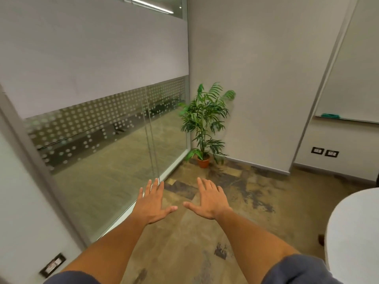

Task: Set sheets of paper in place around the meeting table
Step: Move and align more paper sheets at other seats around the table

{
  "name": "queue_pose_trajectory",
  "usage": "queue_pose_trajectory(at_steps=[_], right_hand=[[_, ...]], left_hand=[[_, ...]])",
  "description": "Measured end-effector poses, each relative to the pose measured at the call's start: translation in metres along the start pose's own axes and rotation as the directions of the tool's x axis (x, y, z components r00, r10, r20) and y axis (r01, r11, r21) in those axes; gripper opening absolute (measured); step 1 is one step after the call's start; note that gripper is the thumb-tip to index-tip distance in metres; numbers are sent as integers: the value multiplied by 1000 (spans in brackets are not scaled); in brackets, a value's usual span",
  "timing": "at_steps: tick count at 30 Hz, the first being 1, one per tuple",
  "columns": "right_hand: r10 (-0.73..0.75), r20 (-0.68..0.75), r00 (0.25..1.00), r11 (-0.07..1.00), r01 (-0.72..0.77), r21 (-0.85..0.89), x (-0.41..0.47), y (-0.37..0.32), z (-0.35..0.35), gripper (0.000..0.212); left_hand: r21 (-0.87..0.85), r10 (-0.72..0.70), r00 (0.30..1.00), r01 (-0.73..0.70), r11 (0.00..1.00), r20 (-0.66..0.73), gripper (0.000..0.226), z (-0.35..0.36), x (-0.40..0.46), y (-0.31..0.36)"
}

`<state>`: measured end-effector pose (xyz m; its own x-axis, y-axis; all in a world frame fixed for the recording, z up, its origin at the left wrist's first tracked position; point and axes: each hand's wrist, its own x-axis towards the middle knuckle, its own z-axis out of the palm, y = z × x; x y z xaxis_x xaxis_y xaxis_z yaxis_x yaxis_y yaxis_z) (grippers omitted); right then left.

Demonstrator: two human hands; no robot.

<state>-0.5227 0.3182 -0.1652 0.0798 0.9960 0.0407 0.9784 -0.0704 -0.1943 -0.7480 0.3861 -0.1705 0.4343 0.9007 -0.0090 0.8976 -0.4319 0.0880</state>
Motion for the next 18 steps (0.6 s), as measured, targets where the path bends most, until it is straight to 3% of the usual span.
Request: queue_pose_trajectory(at_steps=[11, 18], right_hand=[[127, 1, 992, 992, -127, -4, 153, 190, -12, 122], [193, -59, 979, 981, -194, -13, 234, 291, -35, 122]], left_hand=[[19, 84, 996, -84, 996, 4, 119, 15, 233, 108], [57, 211, 977, -210, 976, -11, 123, 18, 369, 189]])
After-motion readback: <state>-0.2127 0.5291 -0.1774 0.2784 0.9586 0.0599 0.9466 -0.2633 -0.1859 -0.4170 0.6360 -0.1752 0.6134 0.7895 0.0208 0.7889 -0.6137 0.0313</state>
